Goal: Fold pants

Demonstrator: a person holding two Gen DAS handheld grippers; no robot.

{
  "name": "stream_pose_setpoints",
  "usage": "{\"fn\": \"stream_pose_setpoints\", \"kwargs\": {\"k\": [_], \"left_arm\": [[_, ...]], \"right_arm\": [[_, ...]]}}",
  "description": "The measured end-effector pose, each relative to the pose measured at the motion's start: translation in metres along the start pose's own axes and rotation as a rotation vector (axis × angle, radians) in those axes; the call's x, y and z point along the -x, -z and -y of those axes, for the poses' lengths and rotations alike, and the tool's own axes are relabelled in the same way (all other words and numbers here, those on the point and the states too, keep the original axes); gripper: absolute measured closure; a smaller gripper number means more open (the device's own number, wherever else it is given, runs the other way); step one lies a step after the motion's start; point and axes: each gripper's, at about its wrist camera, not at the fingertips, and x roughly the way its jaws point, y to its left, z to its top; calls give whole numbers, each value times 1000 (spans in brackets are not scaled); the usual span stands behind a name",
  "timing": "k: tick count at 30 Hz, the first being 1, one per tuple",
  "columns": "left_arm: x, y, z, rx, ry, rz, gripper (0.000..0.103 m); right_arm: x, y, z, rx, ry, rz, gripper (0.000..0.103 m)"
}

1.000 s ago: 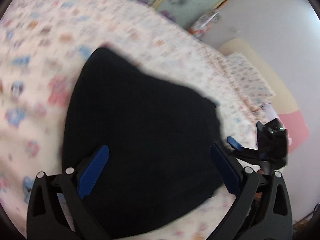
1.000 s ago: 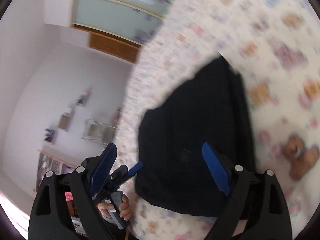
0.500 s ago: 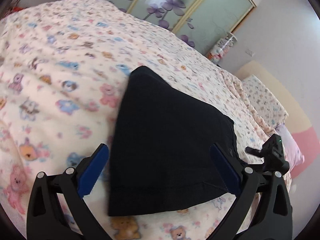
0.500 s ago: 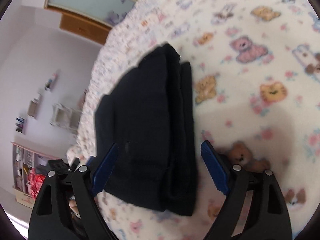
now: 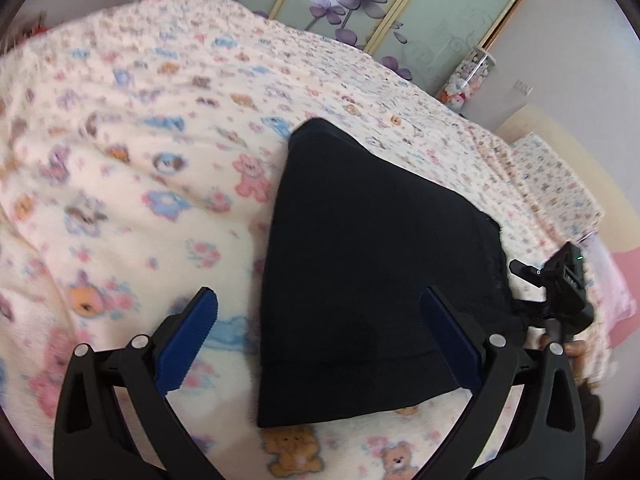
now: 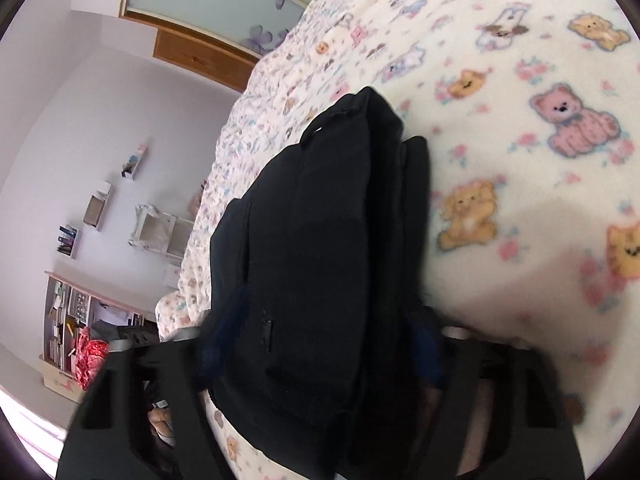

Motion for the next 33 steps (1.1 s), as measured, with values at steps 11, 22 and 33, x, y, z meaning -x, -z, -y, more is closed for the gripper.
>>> {"fn": "stream_pose_setpoints", "kwargs": {"k": [11, 22, 33], "left_arm": [[7, 0, 28, -212, -276, 73, 2], [7, 2, 41, -321, -393, 87, 2], [8, -49, 1, -78, 161, -22, 2]], "right_arm": [[-8, -1, 5, 10, 23, -11, 53], [-2, 4, -4, 17, -58, 28, 65], [-1, 1, -12, 38, -74, 32, 65]]}}
